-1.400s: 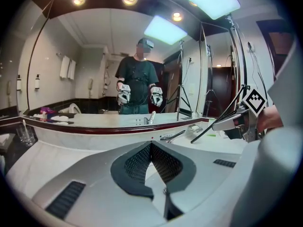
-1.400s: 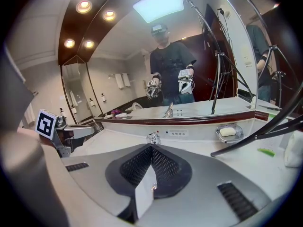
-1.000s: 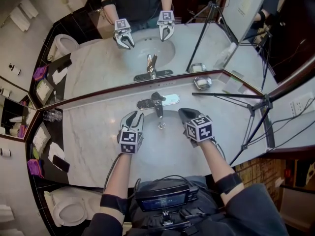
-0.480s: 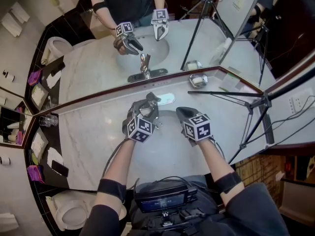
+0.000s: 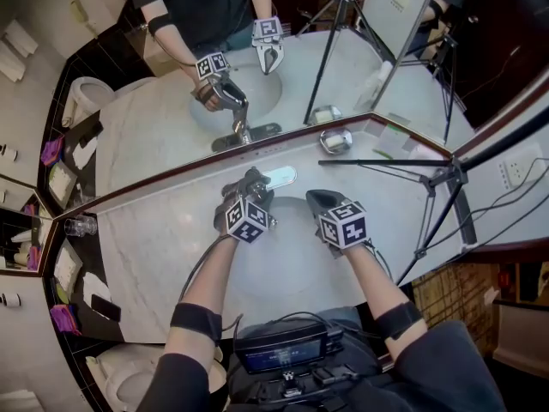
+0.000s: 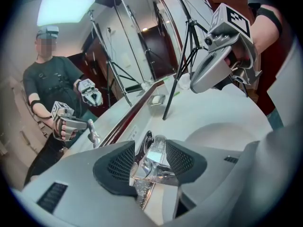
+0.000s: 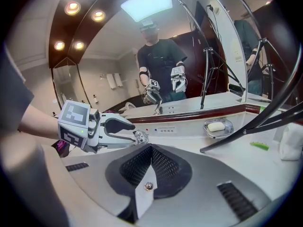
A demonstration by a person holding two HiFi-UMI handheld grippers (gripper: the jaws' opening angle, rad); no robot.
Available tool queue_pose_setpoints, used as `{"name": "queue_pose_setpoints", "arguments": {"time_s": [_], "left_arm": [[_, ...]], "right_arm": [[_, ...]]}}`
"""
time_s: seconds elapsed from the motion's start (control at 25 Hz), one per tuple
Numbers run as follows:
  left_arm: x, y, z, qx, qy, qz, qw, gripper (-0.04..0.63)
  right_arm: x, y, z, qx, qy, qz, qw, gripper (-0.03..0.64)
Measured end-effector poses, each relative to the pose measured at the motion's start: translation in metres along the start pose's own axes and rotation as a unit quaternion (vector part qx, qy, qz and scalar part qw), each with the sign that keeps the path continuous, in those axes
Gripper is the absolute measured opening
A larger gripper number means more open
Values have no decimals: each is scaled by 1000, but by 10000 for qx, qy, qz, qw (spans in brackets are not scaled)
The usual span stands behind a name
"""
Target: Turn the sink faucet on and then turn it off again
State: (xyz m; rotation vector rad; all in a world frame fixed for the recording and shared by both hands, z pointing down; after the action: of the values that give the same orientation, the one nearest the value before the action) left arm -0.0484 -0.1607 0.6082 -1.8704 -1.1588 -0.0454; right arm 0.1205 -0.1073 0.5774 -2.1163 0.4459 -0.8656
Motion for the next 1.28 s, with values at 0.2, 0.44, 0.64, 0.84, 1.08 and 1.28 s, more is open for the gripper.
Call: {"name": "queue_pose_setpoints", "arguments": {"time_s": [0.2,0.44,0.64,0.84,1.08,1.28], "left_arm": [[9,-2,-8,-80,-129,-286,9995,190],[15,-5,-11,-27,5,-872,9962,166],[17,-6,-11,6,243,-1004,9947,140],[22,-6,-12,11,243,-1105,9936,121],[25,-7,-12,6,312,-1146,9929,120],[30,-8,-12,10,288,-1169,9927,121]], "right_arm": [[2,0,2,15,-26,-26,10000,19],[7,-3,2,-10,-20,-63,10000,18],[6,-2,-3,-12,8,-68,10000,18],[5,-2,-6,-34,41,-73,10000,19],[1,-1,-10,-63,83,-48,9999,20],[-1,-1,-10,-83,125,-29,9999,18]]}}
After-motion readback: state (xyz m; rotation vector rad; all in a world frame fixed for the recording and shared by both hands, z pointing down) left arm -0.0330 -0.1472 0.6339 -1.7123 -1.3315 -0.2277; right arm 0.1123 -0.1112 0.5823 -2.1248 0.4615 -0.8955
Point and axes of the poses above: the fingertips, and each gripper's own axes: z backward along the fingers, x to its right, y out of its top, the point moved 7 cm from there along z, backward along the fingers, and after that the axes turned 14 degrees about y, right-handed, at the moved point
